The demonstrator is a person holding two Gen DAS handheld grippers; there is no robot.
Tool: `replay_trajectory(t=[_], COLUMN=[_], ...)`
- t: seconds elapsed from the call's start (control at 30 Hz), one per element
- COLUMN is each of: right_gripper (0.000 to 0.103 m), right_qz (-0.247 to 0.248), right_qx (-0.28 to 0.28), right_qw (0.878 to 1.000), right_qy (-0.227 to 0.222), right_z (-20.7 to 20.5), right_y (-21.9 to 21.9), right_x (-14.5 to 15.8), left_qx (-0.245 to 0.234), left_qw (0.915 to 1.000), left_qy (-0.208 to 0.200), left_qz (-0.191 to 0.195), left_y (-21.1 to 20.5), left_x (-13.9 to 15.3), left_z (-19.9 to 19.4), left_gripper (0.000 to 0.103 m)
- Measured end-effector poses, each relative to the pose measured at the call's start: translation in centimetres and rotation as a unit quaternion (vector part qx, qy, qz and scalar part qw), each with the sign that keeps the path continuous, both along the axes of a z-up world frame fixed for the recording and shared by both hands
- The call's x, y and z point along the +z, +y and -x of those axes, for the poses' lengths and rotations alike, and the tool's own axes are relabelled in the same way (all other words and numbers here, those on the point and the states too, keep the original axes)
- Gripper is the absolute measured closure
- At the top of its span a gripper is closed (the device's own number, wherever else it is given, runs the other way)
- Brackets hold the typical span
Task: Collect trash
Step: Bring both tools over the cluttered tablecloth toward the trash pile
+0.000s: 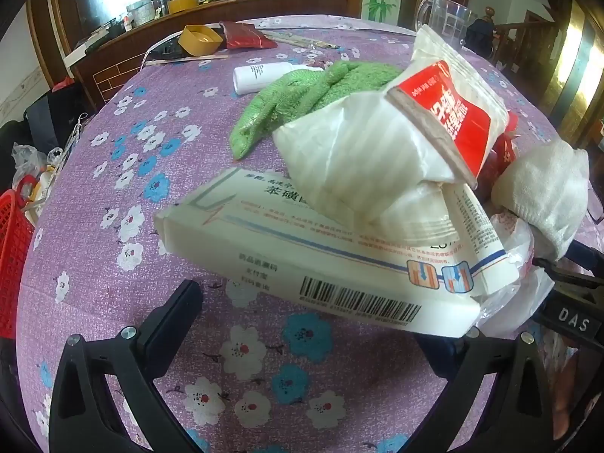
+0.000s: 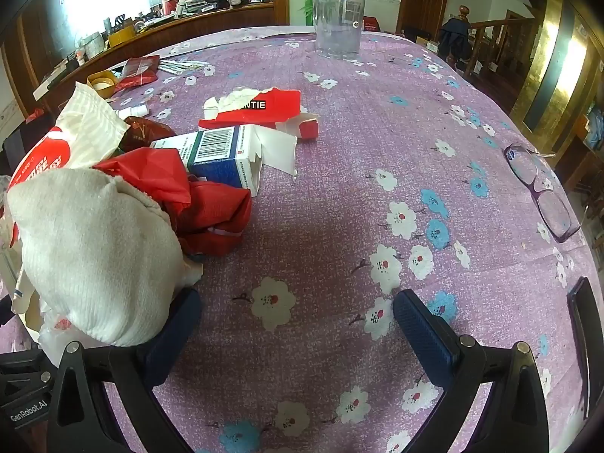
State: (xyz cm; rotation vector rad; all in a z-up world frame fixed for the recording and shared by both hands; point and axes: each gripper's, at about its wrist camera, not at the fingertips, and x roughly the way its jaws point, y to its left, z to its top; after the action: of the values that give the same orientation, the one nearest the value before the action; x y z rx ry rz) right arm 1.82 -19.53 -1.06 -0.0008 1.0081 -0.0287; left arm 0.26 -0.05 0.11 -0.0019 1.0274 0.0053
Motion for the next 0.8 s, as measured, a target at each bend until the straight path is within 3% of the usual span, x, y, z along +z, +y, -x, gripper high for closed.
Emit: replay_trajectory(t=[0.13,0.3,0.43,0.57,0.7,0.8], right_gripper=[0.000,0.000,0.000,0.000,0.000,0.001], right_qz=[-0.012,-0.033,-0.047,-0.076,-0.067,-0.048], right_qx=[0.025,0.039,0.040,0.052,0.050,0.033], right_qw=[0.999,0.999,0.998,0.994,0.986,0.979], right_qy=[0.026,0.009,-0.013,-0.065,-0.143,-0.197], right_z=[1.1,4.6,7.7,11.7,16.1,19.3], right_y=[-0.3,-2.3,-2.8,-2.1,0.1,1.1], right_x=[0.6,2.7,4.2,6.4,7.8,8.6], left_qx=[-0.040,-0.061,-0.080,-0.061,-0.019,-0.014], left_qw=[0.9976,0.9953,0.9947,0.9920,0.9769,0.9654], left_qy=[0.043,0.022,-0.012,-0.109,-0.212,-0.256], left_qz=[0.038,0.072,0.063,0.018,-0.015,-0.047], left_y=[0.7,3.4,3.5,3.7,4.2,4.6], left_x=[1.2,4.1,5.7,7.0,7.1,6.9], left_z=[0.9,3.0,5.7,9.9,14.5,16.9], left_gripper=[0.000,0.000,0.000,0.000,0.000,0.000])
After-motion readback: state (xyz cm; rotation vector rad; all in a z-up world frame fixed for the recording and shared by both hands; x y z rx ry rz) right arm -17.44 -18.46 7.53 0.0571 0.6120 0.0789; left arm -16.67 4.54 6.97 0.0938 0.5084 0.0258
